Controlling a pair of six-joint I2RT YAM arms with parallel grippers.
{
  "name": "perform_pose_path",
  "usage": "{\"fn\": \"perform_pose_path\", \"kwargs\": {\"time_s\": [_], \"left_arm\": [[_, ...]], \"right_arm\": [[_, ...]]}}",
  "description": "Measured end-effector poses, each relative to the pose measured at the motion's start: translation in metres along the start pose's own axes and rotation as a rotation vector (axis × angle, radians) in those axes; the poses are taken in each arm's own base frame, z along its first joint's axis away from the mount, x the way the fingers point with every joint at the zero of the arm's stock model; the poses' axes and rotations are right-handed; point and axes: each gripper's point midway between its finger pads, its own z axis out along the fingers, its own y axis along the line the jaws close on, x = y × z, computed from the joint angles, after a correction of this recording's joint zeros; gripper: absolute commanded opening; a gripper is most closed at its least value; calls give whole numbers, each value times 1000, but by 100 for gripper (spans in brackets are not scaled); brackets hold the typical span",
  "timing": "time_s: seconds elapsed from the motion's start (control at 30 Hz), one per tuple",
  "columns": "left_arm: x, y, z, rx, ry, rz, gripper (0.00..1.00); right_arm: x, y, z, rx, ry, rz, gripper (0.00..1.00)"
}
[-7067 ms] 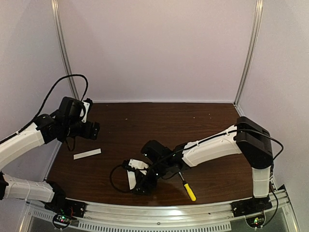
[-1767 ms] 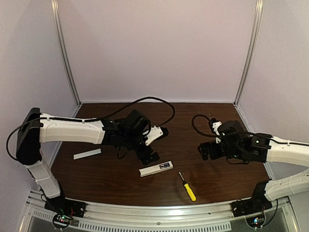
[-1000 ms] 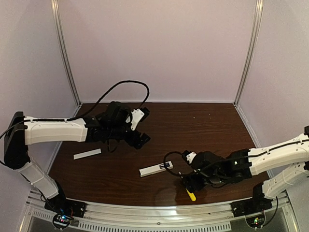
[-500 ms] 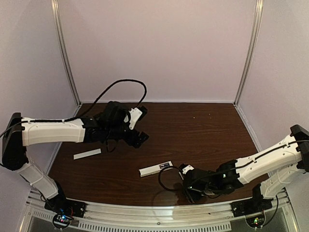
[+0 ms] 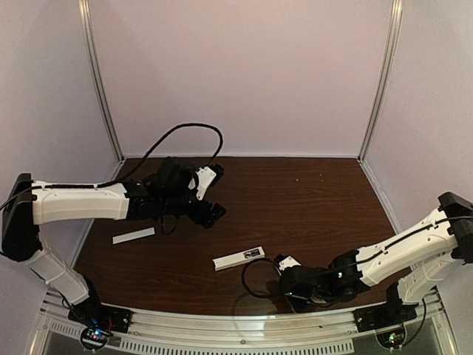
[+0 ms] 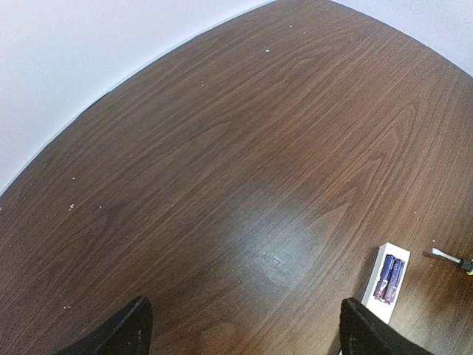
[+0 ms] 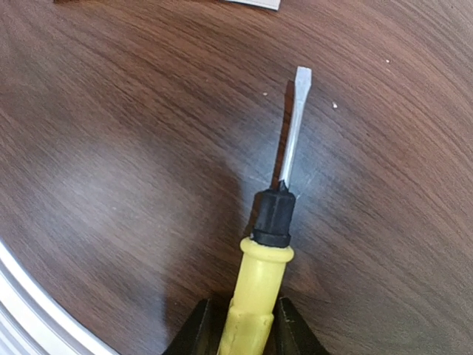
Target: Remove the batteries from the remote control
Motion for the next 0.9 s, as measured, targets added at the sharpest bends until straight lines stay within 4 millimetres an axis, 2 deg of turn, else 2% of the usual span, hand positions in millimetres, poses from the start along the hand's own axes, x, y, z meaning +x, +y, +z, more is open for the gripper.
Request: {"fn": "perform_pose_path", "kwargs": {"time_s": [0.17, 0.27, 0.53, 0.9], "left_arm": [[-3, 1, -5, -1, -14, -7, 90], [-5, 3, -10, -10, -24, -13, 95], [-9, 10, -35, -30, -72, -46, 97], [-10, 17, -59, -29, -72, -88, 97]], "right_arm": [[-1, -1, 0, 6, -6, -2, 24], [-2, -4, 0, 23, -10, -7, 20], [-8, -20, -7, 100, -47, -26, 15], [-70, -16, -31, 106, -197, -39, 12]]}}
